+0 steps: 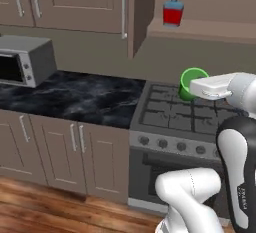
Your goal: Open the cabinet directly in front. Then move the liquor and the cup to the dining counter with the jar on it.
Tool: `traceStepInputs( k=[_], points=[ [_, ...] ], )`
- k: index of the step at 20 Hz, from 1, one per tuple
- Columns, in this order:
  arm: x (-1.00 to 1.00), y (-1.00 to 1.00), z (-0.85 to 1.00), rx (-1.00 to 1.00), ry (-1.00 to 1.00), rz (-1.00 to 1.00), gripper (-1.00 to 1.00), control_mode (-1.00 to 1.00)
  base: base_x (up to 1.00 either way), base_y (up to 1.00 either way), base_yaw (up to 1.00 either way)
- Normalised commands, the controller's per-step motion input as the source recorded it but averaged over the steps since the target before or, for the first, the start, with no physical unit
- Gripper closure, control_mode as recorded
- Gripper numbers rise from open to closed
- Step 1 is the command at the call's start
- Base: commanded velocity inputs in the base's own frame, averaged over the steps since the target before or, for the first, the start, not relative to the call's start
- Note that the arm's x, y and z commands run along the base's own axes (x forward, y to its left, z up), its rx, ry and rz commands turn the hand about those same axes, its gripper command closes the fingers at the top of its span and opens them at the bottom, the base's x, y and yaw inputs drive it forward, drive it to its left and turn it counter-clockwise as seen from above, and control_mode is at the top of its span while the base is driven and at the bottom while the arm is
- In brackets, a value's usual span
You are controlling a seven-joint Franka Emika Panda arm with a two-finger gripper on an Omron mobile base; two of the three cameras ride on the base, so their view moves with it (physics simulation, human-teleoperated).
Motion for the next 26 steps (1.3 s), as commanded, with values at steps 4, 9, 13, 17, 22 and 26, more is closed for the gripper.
traceStepInputs(
  k=[4, 9, 13, 17, 22, 26],
  points=[
    [0.00, 0.00, 0.00, 0.00, 0.00, 0.00, 1.00, 1.00, -0.62, 0.00, 0.64],
    [0.00, 0.00, 0.00, 0.00, 0.00, 0.00, 1.00, 1.00, -0.54, 0.00, 0.70],
    [0.00, 0.00, 0.00, 0.00, 0.00, 0.00, 1.00, 1.00, -0.17, 0.00, 0.85],
    [0.00, 0.00, 0.00, 0.00, 0.00, 0.00, 1.00, 1.00, 0.00, 0.03, 0.90],
    [0.00, 0.00, 0.00, 0.00, 0.00, 0.00, 1.00, 1.00, 0.00, 0.10, 0.92],
    [0.00, 0.00, 0.00, 0.00, 0.00, 0.00, 1.00, 1.00, 0.00, 0.10, 0.92]
  ],
)
